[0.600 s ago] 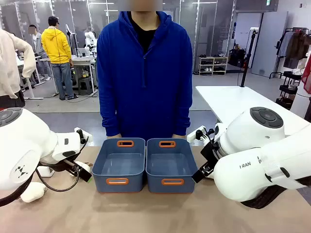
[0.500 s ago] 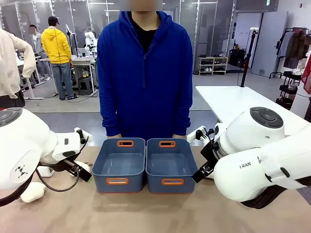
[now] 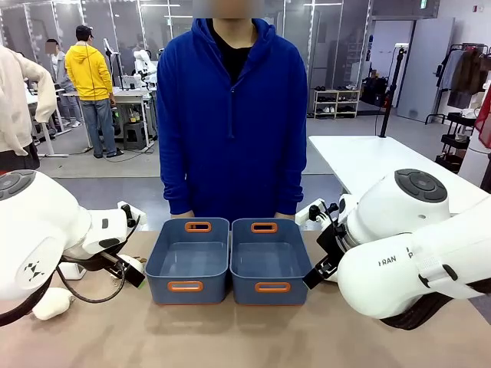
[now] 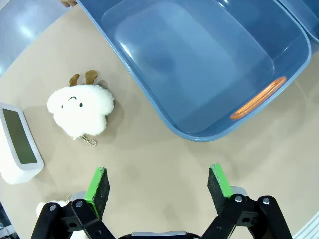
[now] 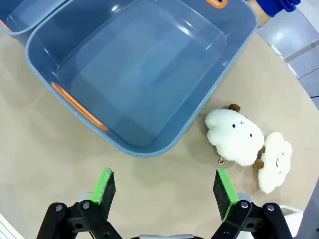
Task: Sort the digital clocks into the basket.
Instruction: Pick up the Digital clock from the table and place it into the empty Plastic storage basket.
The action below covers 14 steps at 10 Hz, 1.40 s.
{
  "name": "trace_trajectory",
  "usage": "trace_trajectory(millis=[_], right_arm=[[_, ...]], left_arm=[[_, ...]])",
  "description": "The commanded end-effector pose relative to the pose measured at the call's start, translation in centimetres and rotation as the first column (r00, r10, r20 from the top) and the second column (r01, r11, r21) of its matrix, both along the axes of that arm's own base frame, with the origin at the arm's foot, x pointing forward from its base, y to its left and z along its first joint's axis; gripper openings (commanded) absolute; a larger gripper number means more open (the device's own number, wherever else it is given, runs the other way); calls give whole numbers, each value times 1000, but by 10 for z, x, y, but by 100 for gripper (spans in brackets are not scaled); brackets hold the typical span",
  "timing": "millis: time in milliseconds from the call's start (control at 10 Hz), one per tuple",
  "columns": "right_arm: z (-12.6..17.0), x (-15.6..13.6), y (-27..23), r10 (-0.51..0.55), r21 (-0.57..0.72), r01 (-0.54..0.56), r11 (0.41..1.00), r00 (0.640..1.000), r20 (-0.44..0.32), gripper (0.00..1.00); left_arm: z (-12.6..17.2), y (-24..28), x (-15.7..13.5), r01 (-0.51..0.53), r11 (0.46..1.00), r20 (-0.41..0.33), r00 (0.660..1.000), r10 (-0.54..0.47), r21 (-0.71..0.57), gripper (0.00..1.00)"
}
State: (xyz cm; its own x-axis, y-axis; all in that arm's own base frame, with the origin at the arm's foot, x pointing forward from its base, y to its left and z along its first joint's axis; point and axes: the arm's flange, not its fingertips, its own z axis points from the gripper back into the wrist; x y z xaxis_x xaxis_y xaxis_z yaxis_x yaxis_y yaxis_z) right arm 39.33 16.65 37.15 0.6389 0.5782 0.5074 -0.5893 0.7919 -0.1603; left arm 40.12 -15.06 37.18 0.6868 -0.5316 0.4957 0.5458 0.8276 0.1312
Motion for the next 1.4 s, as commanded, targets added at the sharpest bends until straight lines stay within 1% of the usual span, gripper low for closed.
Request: trace_trajectory(millis=[0, 200, 300, 400, 500, 600, 700, 800, 900, 1000, 1100, 1200, 1300], right_arm=[[0, 0, 0, -2, 1, 2, 1000, 1000, -1, 100], [0, 0, 0, 0, 0, 0, 1000, 1000, 0, 100], [43, 8, 3, 24, 78, -23, 997, 1000, -20, 100], [66, 20, 3, 12, 70, -10, 997, 1000, -20, 100], [84, 26, 3, 16, 113, -11, 994, 999, -50, 100], [98, 29, 0, 15, 176, 3, 984, 995, -103, 100], [108, 34, -7, 34, 231, 6, 973, 986, -166, 100], [114, 43, -22, 35, 306, 40, 951, 971, -235, 100], [118, 42, -38, 86, 418, 55, 907, 947, -310, 100], [118, 41, -61, 155, 554, 76, 829, 920, -359, 100], [114, 38, -87, 194, 636, 100, 765, 906, -376, 100], [106, 29, -116, 228, 727, 128, 674, 900, -370, 100], [100, 20, -143, 215, 789, 167, 592, 910, -354, 100]], left_arm=[[0, 0, 0, -1, 1000, 0, 1000, 1, 0, 100], [0, 0, 0, 0, 1000, 0, 1000, 0, 0, 100], [38, 6, 8, 62, 998, 21, 998, -62, 20, 100], [62, 12, 15, 69, 997, 5, 998, -69, 36, 100], [80, 18, 19, 106, 994, -84, 991, -106, -12, 100], [96, 24, 20, 132, 986, -131, 981, -145, -99, 100], [110, 34, 22, 158, 969, -172, 966, -191, -188, 100], [123, 51, 27, 171, 938, -183, 955, -233, -301, 100], [133, 69, 23, 174, 884, -136, 957, -255, -434, 100], [136, 92, 16, 158, 820, -112, 959, -260, -551, 100], [134, 115, 4, 150, 753, -93, 959, -270, -641, 100], [127, 140, -16, 131, 665, -47, 969, -242, -736, 100], [116, 164, -32, 99, 594, -29, 979, -202, -799, 100]])
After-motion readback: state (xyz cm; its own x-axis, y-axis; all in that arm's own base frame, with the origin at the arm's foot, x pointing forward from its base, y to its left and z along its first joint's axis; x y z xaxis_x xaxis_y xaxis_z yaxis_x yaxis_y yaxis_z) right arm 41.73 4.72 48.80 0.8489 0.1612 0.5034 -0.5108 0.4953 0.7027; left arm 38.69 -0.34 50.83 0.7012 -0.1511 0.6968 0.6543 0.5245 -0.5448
